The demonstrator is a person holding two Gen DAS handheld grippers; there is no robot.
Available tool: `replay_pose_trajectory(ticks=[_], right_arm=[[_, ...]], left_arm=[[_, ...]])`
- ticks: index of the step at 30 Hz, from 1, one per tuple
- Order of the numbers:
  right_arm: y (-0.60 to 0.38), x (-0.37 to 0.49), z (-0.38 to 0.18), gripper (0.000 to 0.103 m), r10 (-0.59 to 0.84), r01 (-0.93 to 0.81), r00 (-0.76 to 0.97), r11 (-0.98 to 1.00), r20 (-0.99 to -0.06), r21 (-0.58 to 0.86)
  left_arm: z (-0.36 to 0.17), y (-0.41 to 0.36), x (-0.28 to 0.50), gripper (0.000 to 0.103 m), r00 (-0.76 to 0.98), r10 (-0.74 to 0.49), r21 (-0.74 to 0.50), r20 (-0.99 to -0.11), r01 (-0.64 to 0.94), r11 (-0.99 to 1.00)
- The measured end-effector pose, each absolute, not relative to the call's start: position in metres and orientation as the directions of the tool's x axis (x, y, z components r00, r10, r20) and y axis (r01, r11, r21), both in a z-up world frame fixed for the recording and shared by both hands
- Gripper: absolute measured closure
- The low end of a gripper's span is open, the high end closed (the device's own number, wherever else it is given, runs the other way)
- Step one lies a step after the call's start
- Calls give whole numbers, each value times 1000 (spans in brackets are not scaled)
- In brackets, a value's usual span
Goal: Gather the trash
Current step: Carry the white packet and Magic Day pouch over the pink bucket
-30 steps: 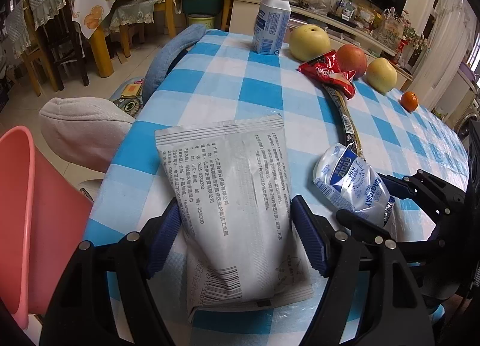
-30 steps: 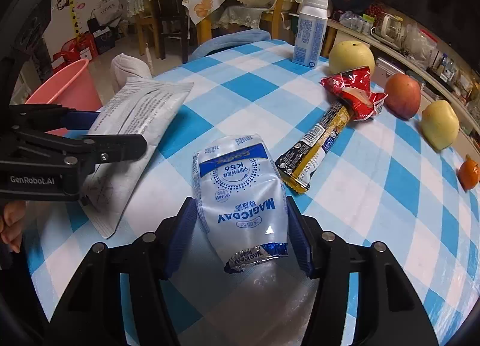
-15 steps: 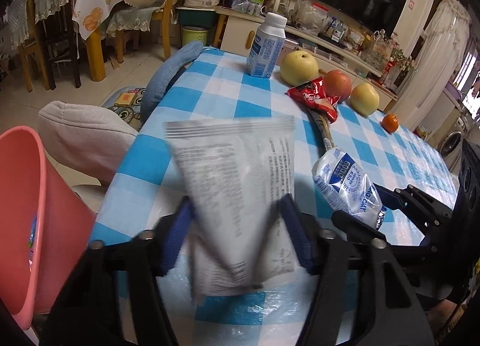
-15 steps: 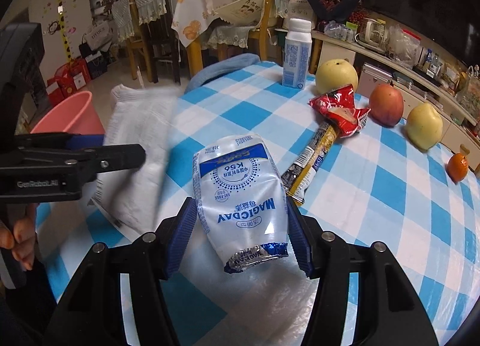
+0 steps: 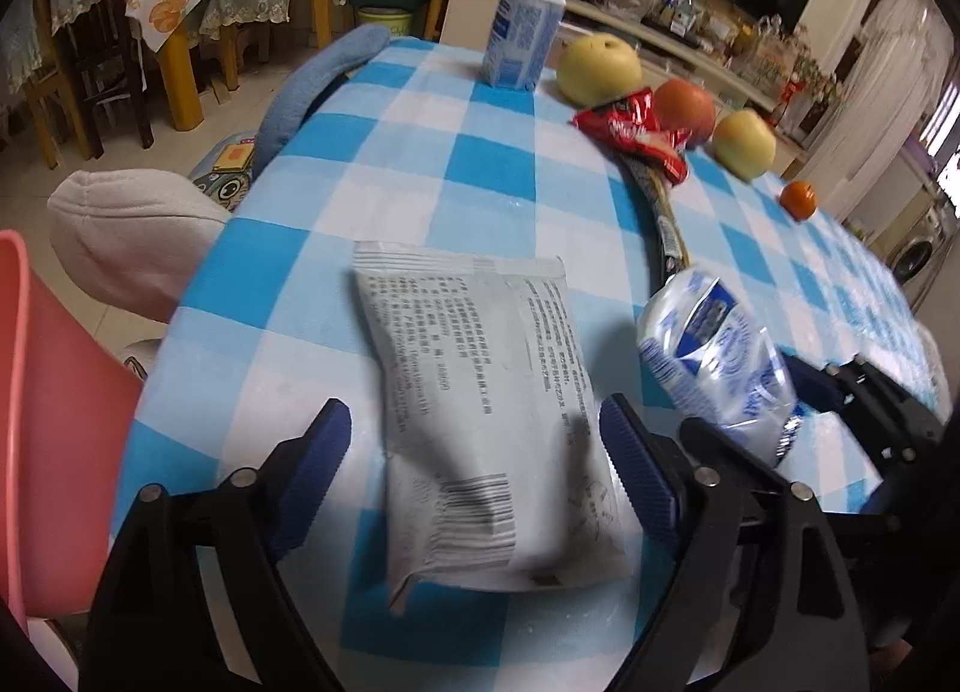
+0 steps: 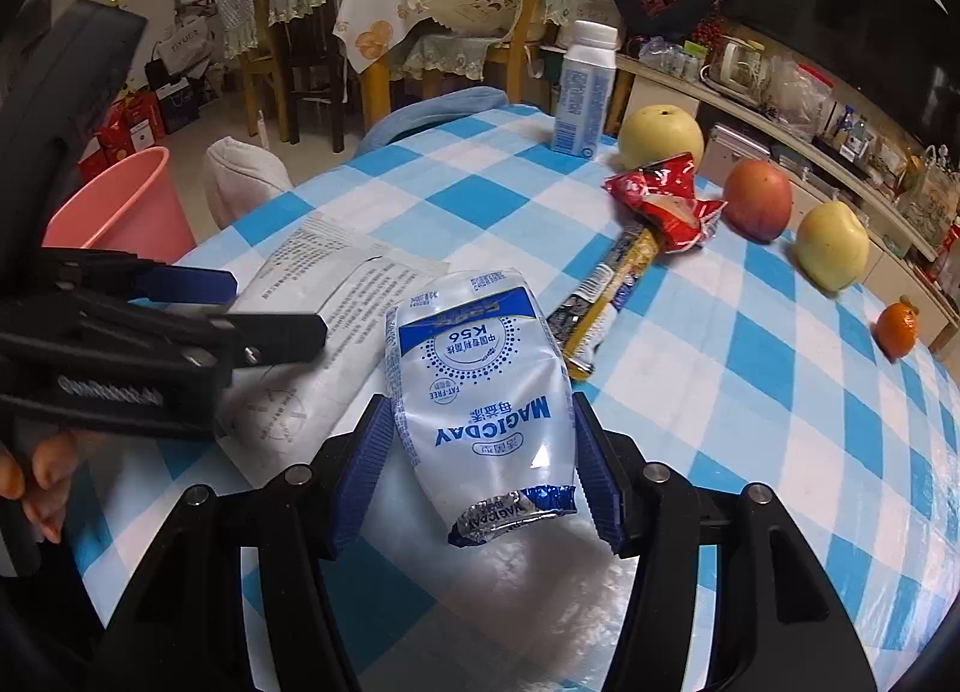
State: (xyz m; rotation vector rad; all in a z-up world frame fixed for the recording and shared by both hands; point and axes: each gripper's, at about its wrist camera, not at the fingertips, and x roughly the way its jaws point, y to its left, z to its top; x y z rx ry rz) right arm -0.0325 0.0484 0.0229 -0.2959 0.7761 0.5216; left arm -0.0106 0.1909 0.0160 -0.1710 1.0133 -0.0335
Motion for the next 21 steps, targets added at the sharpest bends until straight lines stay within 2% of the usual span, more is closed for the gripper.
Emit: replay_pose_trajectory(ticks=[3, 6, 8, 12, 21], right_arm=[[40, -29, 21, 43, 318, -534, 596, 843, -737, -68], [34, -29, 22, 43, 318, -529, 599, 846, -735, -64], [30, -30, 24, 43, 321, -523, 604, 850, -730, -59], [26, -29, 28, 43, 329, -511, 607, 859, -723, -38], [25, -39, 39, 43, 413, -508, 577, 857, -704, 86]], left_arm=[[10, 173, -4, 15, 518, -35, -61, -855, -34, 998], [8, 167, -1, 16, 528, -1, -20, -850, -30, 999], [7, 163, -3, 23, 541, 20, 12, -841, -18, 1000], [11, 166, -6, 36, 566, -14, -28, -825, -16, 999], [37, 189, -20, 40, 632, -83, -147, -770, -49, 988]])
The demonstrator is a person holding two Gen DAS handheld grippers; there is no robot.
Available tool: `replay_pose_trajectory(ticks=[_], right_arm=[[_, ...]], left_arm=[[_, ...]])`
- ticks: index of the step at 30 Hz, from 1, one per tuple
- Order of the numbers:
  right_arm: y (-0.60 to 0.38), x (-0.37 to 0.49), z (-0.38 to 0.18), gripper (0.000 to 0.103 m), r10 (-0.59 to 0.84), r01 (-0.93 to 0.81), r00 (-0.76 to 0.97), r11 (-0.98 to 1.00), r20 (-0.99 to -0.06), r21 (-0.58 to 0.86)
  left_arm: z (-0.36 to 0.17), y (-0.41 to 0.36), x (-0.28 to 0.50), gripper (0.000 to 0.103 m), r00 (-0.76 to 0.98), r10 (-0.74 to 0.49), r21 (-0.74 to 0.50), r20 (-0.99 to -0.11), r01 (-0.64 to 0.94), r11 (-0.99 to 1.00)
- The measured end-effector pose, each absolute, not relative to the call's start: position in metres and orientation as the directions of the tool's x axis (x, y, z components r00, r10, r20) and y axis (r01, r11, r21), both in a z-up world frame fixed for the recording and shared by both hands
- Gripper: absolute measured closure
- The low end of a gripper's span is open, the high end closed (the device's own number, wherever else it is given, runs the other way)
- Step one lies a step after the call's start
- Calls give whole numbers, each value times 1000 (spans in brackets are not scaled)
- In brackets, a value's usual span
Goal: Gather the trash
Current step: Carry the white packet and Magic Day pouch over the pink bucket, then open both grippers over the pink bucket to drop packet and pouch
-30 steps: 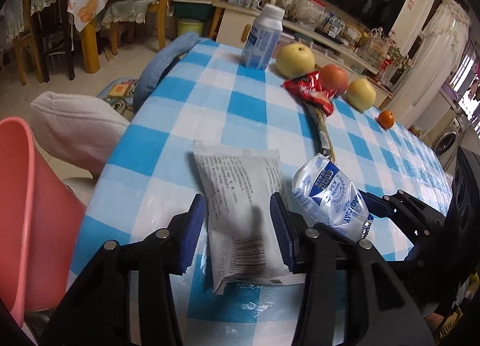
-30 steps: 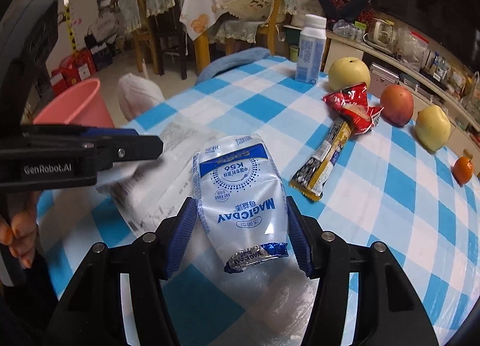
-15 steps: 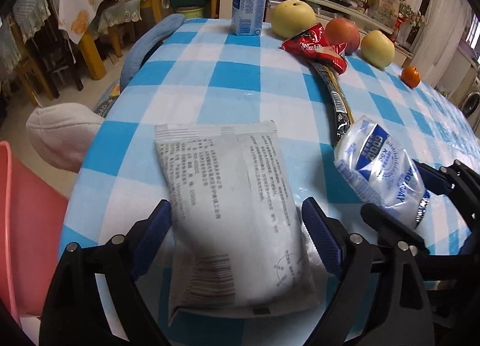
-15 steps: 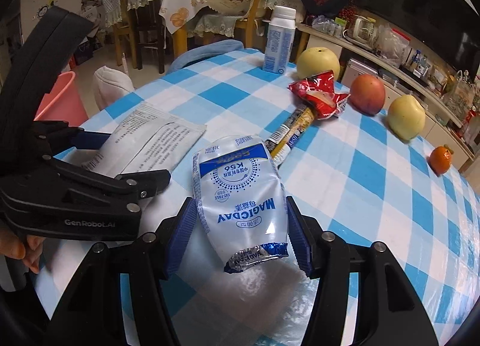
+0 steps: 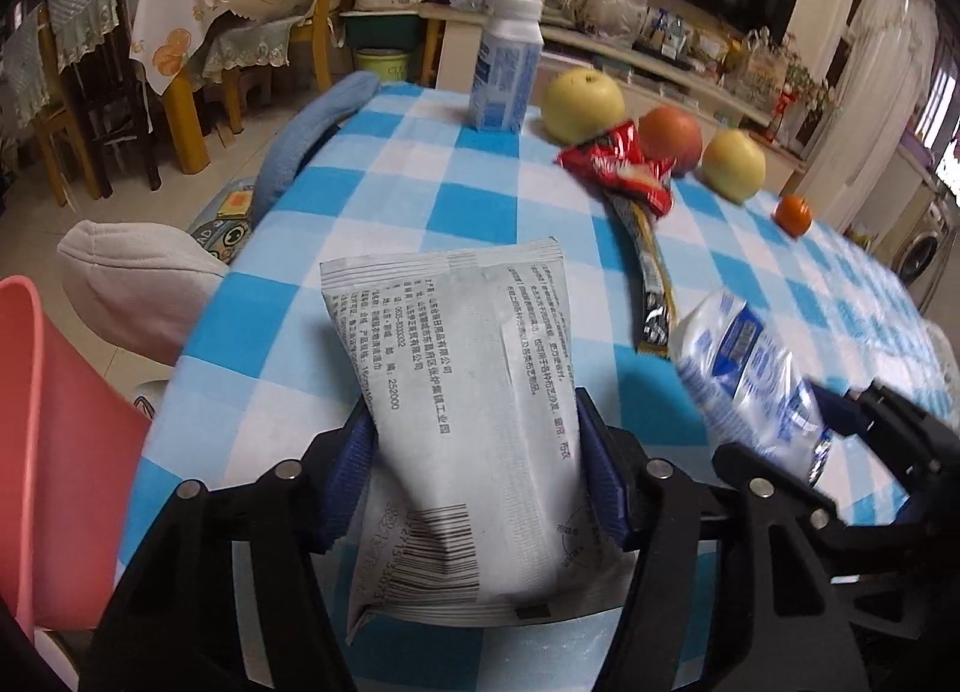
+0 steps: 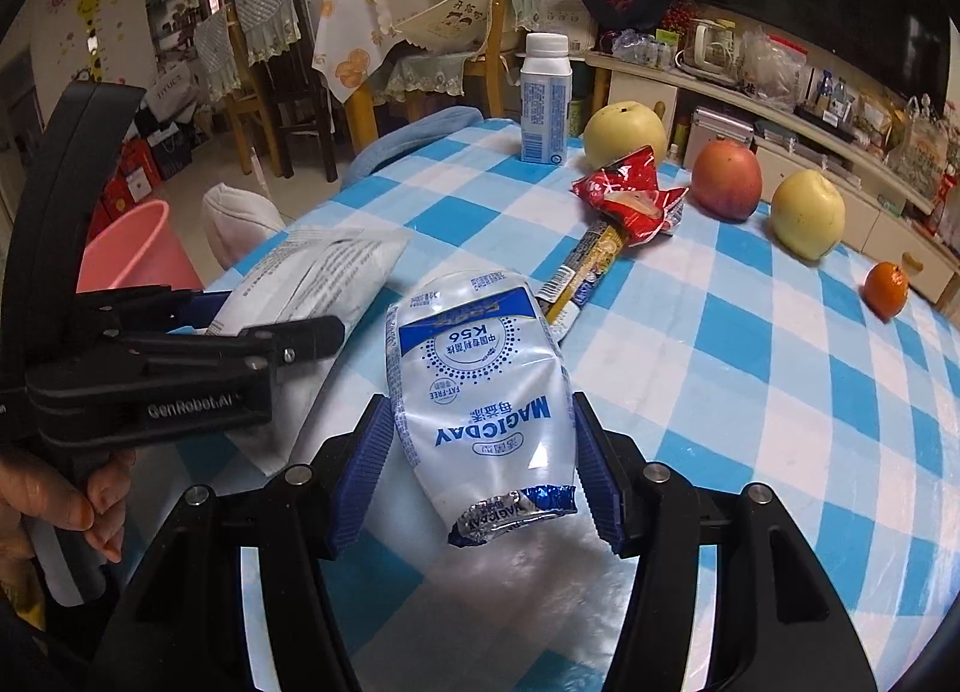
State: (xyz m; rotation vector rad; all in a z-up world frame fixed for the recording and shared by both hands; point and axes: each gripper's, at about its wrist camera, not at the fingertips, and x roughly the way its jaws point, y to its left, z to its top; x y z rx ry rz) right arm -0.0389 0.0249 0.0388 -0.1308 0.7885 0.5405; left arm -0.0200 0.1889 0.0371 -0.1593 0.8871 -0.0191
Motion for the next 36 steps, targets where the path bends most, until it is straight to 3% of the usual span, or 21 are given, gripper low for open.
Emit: replay_pose_trajectory(ticks=[6, 13, 20, 29, 30, 32, 36], right_arm=[[45, -56, 53, 43, 488, -537, 550, 828, -677, 161], [107, -83, 72, 43, 554, -622, 519, 767, -651, 157], [185, -103, 97, 43, 624, -710, 476, 689, -619, 148], [293, -115, 116, 42, 654, -808, 435, 587, -619, 53], [304, -113, 112, 41, 639, -809, 435, 586, -634, 35], [312, -109, 104, 28, 622, -802, 440, 597, -648, 29], [296, -102, 95, 19, 616, -754, 457, 651, -641, 88]], left_arm=[[75, 227, -42, 39, 714, -47, -185, -699, -117, 976], [113, 300, -78, 39, 774, 97, -208, -625, -285, 936], [124, 374, -111, 38, 747, 273, -205, -607, -478, 854], [122, 438, -143, 37, 738, 302, -328, -604, -576, 749], [121, 442, -143, 37, 734, 305, -335, -606, -584, 739], [116, 450, -144, 33, 725, 310, -349, -615, -603, 717], [109, 459, -141, 21, 712, 306, -366, -632, -623, 692]])
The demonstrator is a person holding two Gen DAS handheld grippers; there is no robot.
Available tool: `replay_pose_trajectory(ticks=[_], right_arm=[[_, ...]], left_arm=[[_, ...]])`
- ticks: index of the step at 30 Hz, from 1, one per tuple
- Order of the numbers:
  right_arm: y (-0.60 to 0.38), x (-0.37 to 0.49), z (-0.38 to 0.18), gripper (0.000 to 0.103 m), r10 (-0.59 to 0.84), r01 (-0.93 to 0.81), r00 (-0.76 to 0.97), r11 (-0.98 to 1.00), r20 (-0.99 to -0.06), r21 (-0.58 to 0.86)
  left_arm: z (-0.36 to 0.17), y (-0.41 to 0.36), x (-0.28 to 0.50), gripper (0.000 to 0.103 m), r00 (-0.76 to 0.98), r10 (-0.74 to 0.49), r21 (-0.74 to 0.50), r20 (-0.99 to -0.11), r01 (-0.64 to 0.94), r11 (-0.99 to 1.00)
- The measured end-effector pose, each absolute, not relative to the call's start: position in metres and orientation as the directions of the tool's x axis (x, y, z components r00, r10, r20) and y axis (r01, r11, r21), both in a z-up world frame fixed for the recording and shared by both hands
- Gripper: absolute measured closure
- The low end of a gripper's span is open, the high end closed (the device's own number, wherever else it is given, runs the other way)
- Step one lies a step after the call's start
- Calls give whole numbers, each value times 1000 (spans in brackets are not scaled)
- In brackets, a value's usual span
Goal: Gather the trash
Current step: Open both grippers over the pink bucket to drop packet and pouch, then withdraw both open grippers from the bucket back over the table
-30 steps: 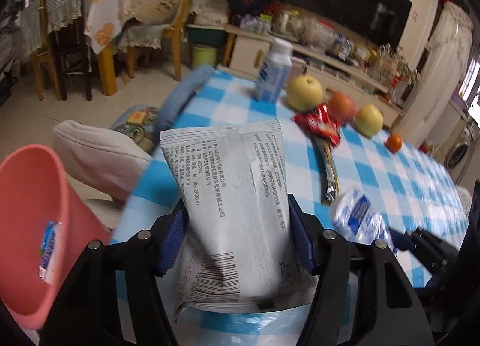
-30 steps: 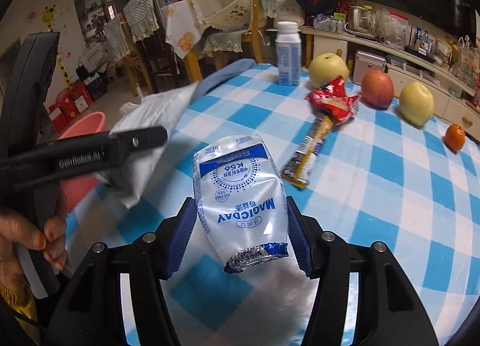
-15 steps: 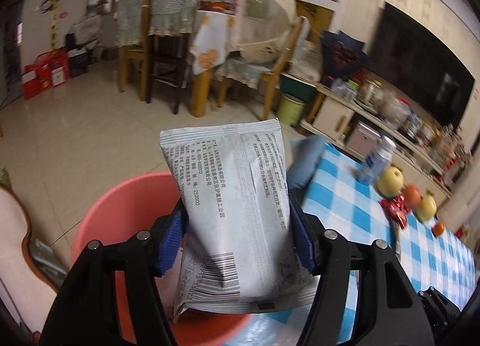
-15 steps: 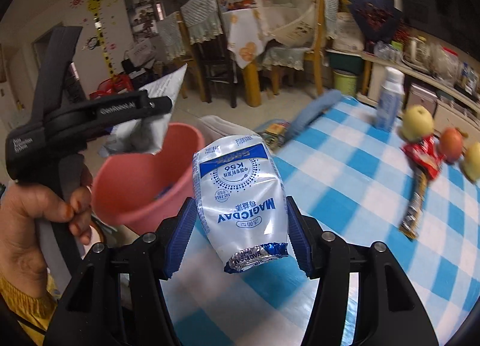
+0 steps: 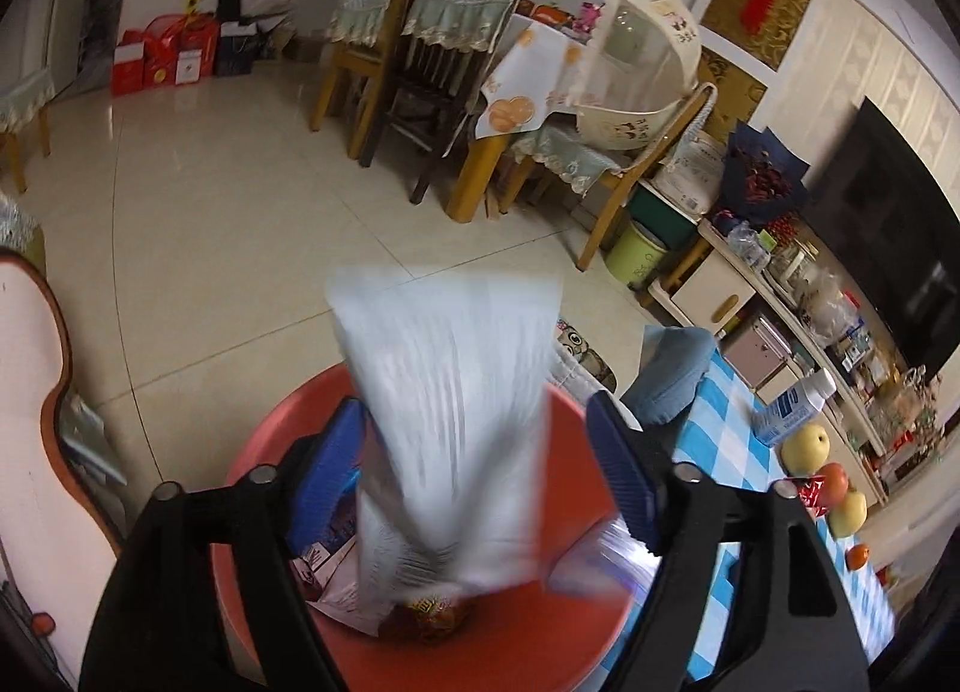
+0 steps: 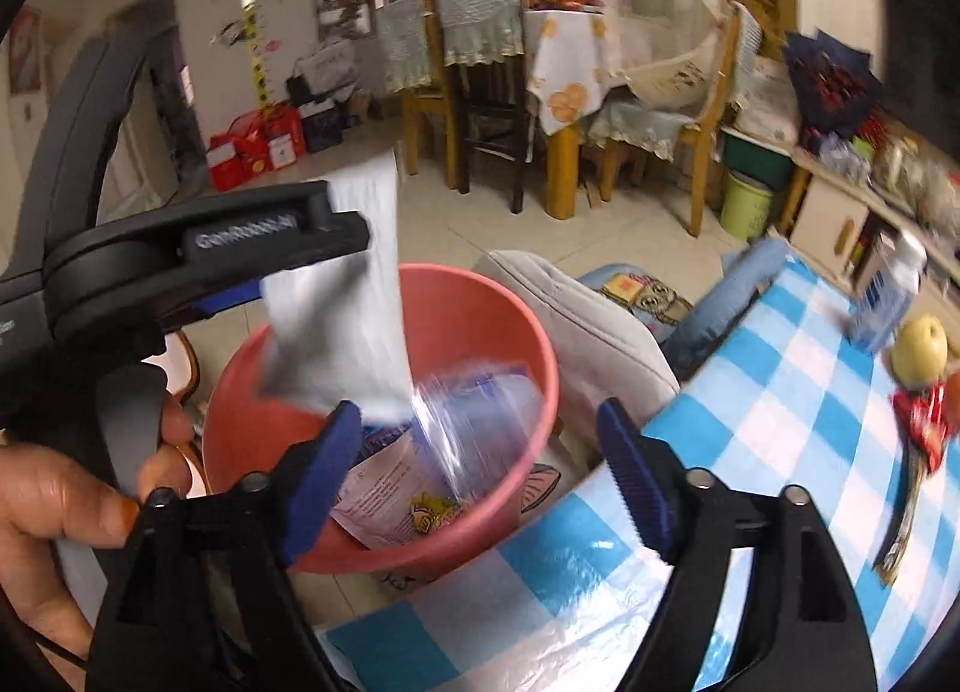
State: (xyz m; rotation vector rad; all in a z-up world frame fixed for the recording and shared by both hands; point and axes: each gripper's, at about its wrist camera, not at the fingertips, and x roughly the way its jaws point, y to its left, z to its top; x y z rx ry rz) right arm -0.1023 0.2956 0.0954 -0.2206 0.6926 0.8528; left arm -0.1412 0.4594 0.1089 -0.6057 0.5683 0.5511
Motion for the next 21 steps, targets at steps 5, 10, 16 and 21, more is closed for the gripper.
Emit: replay_pose_trajectory(ticks=[5, 10, 16, 21], right_arm=[[253, -92, 88, 15, 588, -670, 488, 726, -646, 155], [215, -91, 76, 15, 550, -626, 511, 765, -661, 152], [168, -92, 49, 12, 496, -567, 520, 809, -696, 154], [134, -88, 40, 6, 477, -514, 506, 836, -719, 193]], left_arm=[[112, 450, -138, 15, 733, 331, -344, -594, -603, 719], [115, 430, -128, 15, 774, 299, -326, -559, -537, 778], [122, 392, -112, 14, 855, 210, -320, -474, -390, 864], [121, 363, -97, 14, 866, 154, -286, -477, -318, 904]])
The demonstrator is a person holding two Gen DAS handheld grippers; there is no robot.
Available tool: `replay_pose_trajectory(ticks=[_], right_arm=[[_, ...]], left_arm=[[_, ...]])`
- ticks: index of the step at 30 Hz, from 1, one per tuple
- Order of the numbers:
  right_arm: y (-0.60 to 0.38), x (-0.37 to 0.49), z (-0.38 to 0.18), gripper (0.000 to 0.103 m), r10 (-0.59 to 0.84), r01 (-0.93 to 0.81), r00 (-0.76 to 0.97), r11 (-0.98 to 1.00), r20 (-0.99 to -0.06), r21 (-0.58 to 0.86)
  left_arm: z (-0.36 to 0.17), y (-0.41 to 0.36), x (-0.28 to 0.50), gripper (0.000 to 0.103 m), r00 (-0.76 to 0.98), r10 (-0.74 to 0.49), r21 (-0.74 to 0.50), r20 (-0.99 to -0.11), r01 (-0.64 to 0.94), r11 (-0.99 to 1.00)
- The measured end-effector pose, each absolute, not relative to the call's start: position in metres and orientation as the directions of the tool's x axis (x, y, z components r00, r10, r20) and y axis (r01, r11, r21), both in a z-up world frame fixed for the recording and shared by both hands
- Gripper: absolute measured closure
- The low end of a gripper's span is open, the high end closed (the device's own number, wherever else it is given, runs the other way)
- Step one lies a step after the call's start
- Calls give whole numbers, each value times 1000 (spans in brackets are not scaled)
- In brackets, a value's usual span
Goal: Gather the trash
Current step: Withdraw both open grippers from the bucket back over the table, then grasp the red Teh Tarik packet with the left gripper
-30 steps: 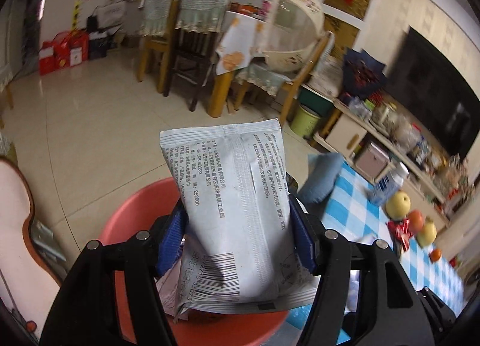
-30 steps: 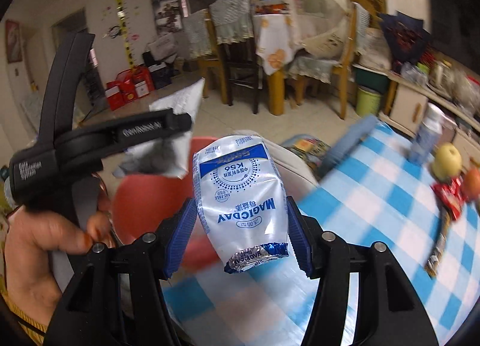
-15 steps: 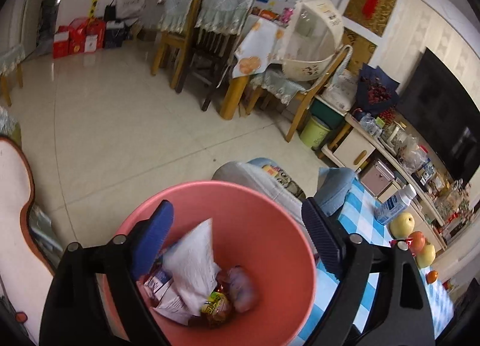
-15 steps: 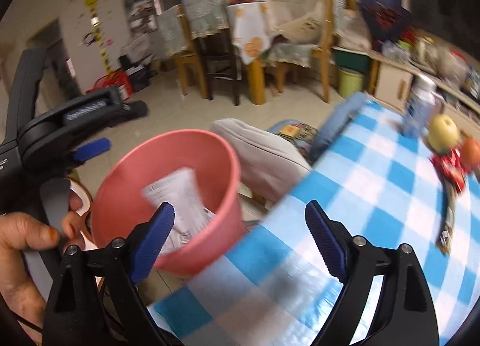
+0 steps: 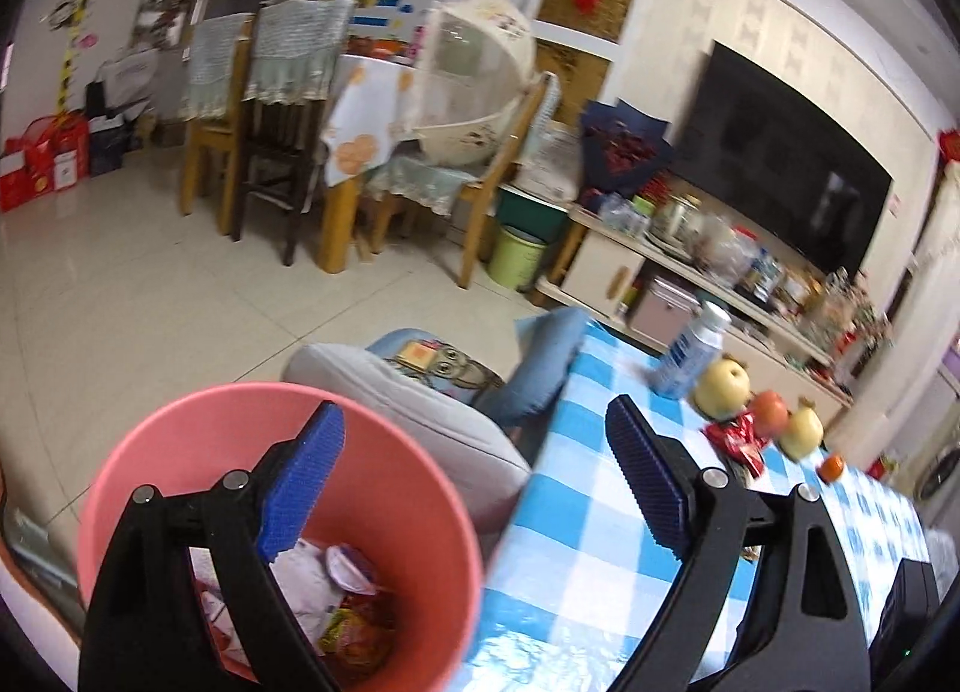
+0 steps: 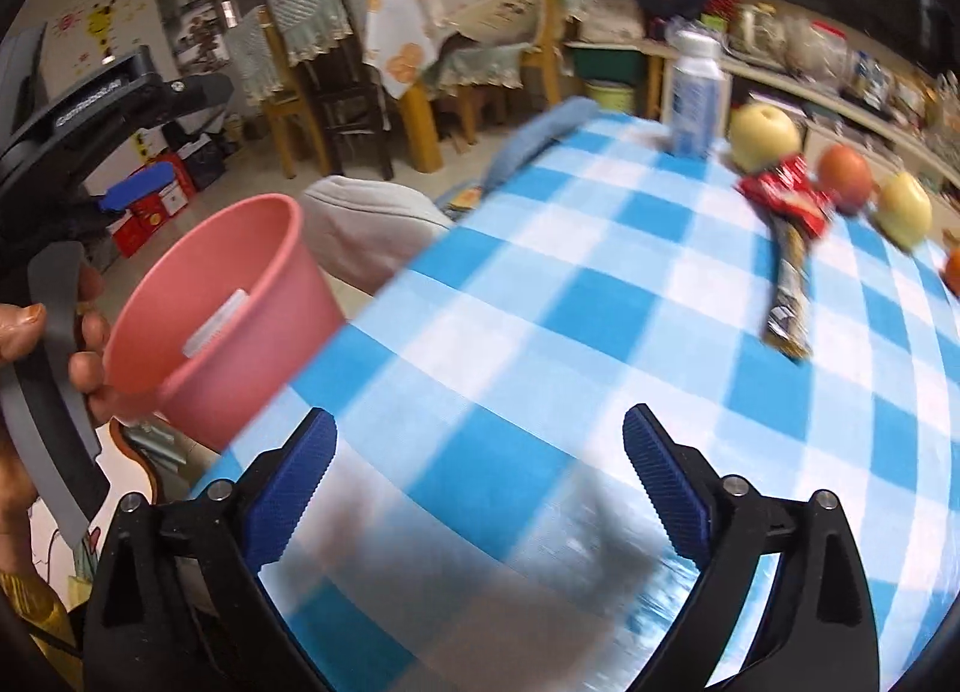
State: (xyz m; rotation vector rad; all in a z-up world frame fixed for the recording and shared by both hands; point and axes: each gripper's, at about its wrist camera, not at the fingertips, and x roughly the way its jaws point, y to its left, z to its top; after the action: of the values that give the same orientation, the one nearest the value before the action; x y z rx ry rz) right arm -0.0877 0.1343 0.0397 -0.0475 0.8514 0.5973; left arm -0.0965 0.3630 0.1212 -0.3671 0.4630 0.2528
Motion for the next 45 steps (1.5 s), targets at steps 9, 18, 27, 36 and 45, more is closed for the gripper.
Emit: replay_pose_trajectory(ticks=[9, 18, 27, 36, 45], right_arm=[[88, -88, 39, 5, 510, -474, 447, 832, -735, 289], [47, -81, 30, 5, 460, -453, 439, 855, -772, 252], [-5, -70, 35, 5, 400, -385, 517, 898, -757, 211], [-56, -61, 42, 5, 374, -260, 577, 927, -726, 270], [-99, -55, 49, 5, 364, -227, 599, 931, -713, 285]], left_arm=[[122, 330, -83, 14, 864, 143, -240, -482, -287, 927], [110, 299, -63, 14, 825, 80, -198, -559, -227, 953], [93, 241, -36, 14, 778, 4, -127, -629, -108, 986], [74, 157, 23, 14, 724, -137, -158, -676, 38, 987], [49, 98, 139, 14, 652, -204, -272, -731, -4, 962]])
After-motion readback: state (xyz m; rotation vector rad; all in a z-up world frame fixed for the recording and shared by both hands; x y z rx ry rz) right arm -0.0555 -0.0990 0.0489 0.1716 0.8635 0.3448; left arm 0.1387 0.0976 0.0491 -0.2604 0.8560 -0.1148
